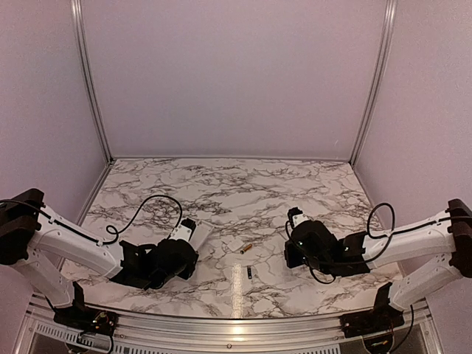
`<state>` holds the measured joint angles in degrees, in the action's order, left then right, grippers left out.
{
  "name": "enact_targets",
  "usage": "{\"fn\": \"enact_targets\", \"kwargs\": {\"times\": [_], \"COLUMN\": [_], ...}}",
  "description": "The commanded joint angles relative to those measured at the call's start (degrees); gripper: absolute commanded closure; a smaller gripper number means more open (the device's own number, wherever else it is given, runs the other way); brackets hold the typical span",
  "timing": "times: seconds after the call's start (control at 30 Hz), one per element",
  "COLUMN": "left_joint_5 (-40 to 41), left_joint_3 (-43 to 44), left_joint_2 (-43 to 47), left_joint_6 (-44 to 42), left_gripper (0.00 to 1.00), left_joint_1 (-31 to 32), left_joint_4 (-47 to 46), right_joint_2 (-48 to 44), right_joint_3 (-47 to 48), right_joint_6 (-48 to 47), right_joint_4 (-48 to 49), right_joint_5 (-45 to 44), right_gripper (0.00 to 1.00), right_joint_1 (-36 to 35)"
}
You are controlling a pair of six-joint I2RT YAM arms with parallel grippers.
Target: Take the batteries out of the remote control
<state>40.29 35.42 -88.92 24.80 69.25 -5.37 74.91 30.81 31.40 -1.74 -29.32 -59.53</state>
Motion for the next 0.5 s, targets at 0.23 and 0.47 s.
{"fn": "enact_targets", "kwargs": {"times": [0.23,0.47], "left_joint_5": [4.09,1.77], "left_joint_3": [-4.64,-3.90], "left_joint_2": [0.26,-3.36], "left_joint_6": [16.91,19.12], "left_gripper": [1.00,1.00], "left_joint_1": [-0.59,-1.44], "left_joint_4": [4.15,3.71], "right_joint_2": [7.10,8.49], "right_joint_3": [0.91,0.22], "right_joint_6": [3.00,3.89], "right_joint_4": [3.85,4.64], "right_joint_5": [-4.30,-2.79], "right_gripper": [1.00,1.00], "right_joint_1": [-0.33,-0.57]}}
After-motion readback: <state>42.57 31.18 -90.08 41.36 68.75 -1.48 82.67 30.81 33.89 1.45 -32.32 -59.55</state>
